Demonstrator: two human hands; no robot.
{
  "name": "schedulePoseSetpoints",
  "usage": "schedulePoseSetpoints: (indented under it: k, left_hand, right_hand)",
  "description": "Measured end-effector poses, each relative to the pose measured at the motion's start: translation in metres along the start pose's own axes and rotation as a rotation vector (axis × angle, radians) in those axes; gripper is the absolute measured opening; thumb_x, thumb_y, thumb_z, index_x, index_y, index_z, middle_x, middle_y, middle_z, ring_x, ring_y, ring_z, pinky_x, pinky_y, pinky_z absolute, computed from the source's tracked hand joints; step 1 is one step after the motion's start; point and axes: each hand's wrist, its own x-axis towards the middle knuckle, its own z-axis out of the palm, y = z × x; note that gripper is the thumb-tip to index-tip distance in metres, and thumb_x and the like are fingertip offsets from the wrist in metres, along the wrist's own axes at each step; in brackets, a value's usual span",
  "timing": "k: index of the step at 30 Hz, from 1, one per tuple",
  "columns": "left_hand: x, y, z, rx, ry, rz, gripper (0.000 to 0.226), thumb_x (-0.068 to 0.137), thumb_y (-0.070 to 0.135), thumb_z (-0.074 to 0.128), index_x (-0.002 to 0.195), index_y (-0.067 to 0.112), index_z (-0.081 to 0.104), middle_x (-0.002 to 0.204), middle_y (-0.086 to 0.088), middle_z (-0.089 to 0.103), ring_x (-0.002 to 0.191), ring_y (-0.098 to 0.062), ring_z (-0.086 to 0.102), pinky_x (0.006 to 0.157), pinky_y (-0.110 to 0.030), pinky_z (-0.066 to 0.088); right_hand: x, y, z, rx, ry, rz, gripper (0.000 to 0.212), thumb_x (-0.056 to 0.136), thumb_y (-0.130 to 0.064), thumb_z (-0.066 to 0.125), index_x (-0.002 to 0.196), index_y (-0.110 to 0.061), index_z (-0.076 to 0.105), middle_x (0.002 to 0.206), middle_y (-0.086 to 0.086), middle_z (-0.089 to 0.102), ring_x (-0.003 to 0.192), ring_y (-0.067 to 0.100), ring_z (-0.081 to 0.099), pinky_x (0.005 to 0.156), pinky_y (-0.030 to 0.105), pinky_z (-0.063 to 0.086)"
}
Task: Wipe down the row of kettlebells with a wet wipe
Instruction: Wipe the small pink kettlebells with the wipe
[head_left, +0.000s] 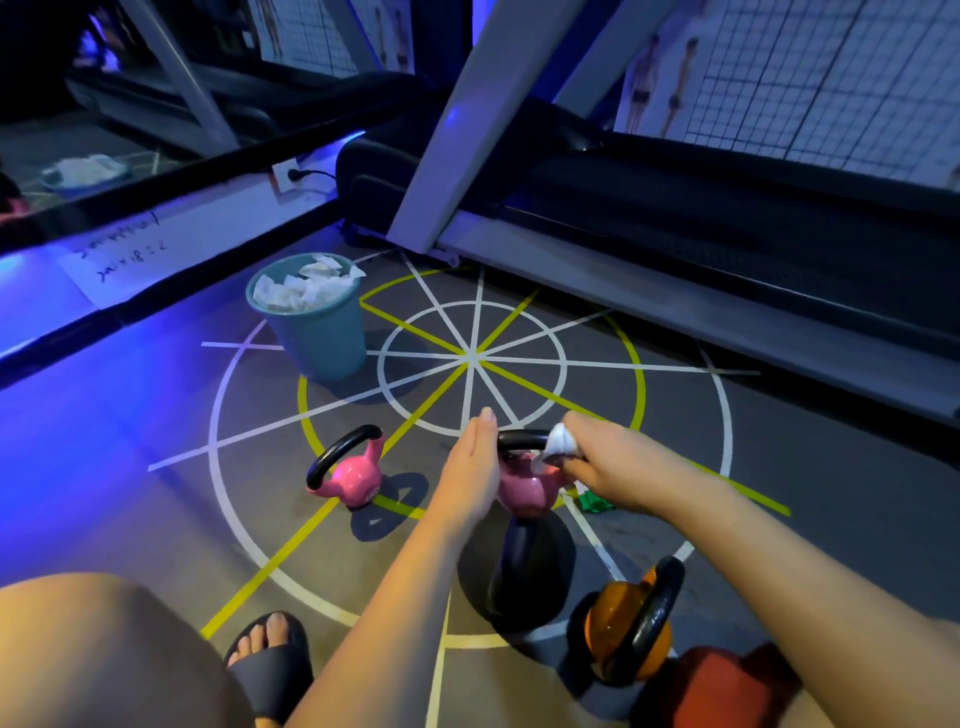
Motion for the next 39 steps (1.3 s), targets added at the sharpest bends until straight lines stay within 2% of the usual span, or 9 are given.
schedulePoseSetpoints:
  k: [2, 7, 15, 19, 24, 27, 30, 34, 39]
  left_hand:
    - [-0.001, -0.002, 0.004, -0.035, 0.013, -0.013, 0.037, 0.109, 0.048, 0.027, 0.086, 0.032, 0.051, 0.092, 0.014, 0.053, 0.087, 0.006, 0.048, 0.078, -0.020, 0.036]
    - [-0.003, 0.003, 0.008, 0.034, 0.001, 0.007, 0.043, 0.108, 0.049, 0.025, 0.104, 0.020, 0.056, 0.106, -0.002, 0.059, 0.109, -0.019, 0.054, 0.097, -0.040, 0.039]
    - [-0.006, 0.001, -0.001, -0.053, -0.006, 0.029, 0.039, 0.107, 0.054, 0.024, 0.102, 0.024, 0.048, 0.092, 0.007, 0.052, 0.098, -0.016, 0.054, 0.093, -0.039, 0.040]
    - [-0.009, 0.000, -0.004, -0.049, 0.018, 0.213, 0.023, 0.106, 0.051, 0.034, 0.121, 0.049, 0.051, 0.107, 0.013, 0.065, 0.107, -0.003, 0.060, 0.095, -0.028, 0.046]
    - [-0.018, 0.002, -0.002, 0.165, -0.022, 0.521, 0.037, 0.103, 0.032, 0.057, 0.140, 0.034, 0.059, 0.139, 0.020, 0.060, 0.134, 0.003, 0.049, 0.110, -0.019, 0.039]
    - [-0.016, 0.000, -0.008, 0.197, -0.016, 0.544, 0.035, 0.100, 0.025, 0.063, 0.134, 0.031, 0.065, 0.135, 0.019, 0.064, 0.131, 0.000, 0.054, 0.110, -0.027, 0.044]
    - [-0.017, 0.004, -0.014, 0.214, -0.011, 0.448, 0.025, 0.095, 0.028, 0.069, 0.119, 0.036, 0.072, 0.112, 0.023, 0.072, 0.110, 0.001, 0.065, 0.095, -0.034, 0.055]
    - [-0.013, 0.008, -0.024, 0.261, -0.083, 0.336, 0.033, 0.083, 0.042, 0.081, 0.094, 0.022, 0.058, 0.089, 0.014, 0.075, 0.085, -0.013, 0.070, 0.079, -0.042, 0.056]
    - [-0.019, -0.002, -0.021, 0.217, -0.037, 0.334, 0.034, 0.086, 0.052, 0.075, 0.089, 0.027, 0.051, 0.091, 0.005, 0.075, 0.085, -0.016, 0.070, 0.081, -0.055, 0.054]
  right_hand:
    - [-0.003, 0.006, 0.003, -0.001, 0.010, 0.051, 0.024, 0.096, -0.031, 0.053, 0.083, -0.043, 0.036, 0.083, -0.019, 0.048, 0.084, 0.013, 0.053, 0.073, 0.036, 0.041]
    - [0.010, -0.021, 0.007, -0.128, 0.075, 0.017, 0.015, 0.094, -0.021, 0.052, 0.104, -0.019, 0.041, 0.110, 0.004, 0.058, 0.099, 0.031, 0.059, 0.071, 0.039, 0.044]
    - [0.020, -0.050, 0.022, -0.297, 0.243, -0.023, 0.026, 0.094, -0.020, 0.051, 0.119, -0.019, 0.044, 0.110, 0.004, 0.056, 0.101, 0.030, 0.060, 0.070, 0.037, 0.043]
    - [0.021, -0.039, 0.024, -0.191, 0.241, -0.008, 0.027, 0.092, -0.015, 0.053, 0.118, -0.022, 0.048, 0.110, 0.003, 0.055, 0.101, 0.031, 0.060, 0.073, 0.036, 0.043]
    - [0.023, -0.029, 0.022, 0.023, 0.211, 0.055, 0.043, 0.092, -0.009, 0.058, 0.132, -0.022, 0.050, 0.131, -0.001, 0.043, 0.109, 0.030, 0.058, 0.088, 0.041, 0.052]
    - [0.027, -0.021, 0.016, 0.230, 0.200, 0.113, 0.062, 0.084, -0.022, 0.075, 0.138, -0.023, 0.044, 0.137, -0.004, 0.036, 0.116, 0.020, 0.055, 0.096, 0.033, 0.049]
    - [0.029, -0.014, 0.015, 0.240, 0.148, 0.110, 0.049, 0.085, -0.013, 0.074, 0.129, -0.022, 0.054, 0.127, -0.005, 0.040, 0.116, 0.016, 0.051, 0.098, 0.024, 0.042]
    - [0.032, -0.009, 0.019, 0.230, 0.118, 0.058, 0.038, 0.087, 0.001, 0.063, 0.119, -0.019, 0.063, 0.124, -0.004, 0.043, 0.115, 0.020, 0.051, 0.100, 0.033, 0.045]
    - [0.033, -0.009, 0.017, 0.208, 0.059, 0.128, 0.045, 0.092, -0.016, 0.065, 0.131, -0.037, 0.057, 0.122, 0.000, 0.060, 0.111, 0.026, 0.057, 0.088, 0.039, 0.053]
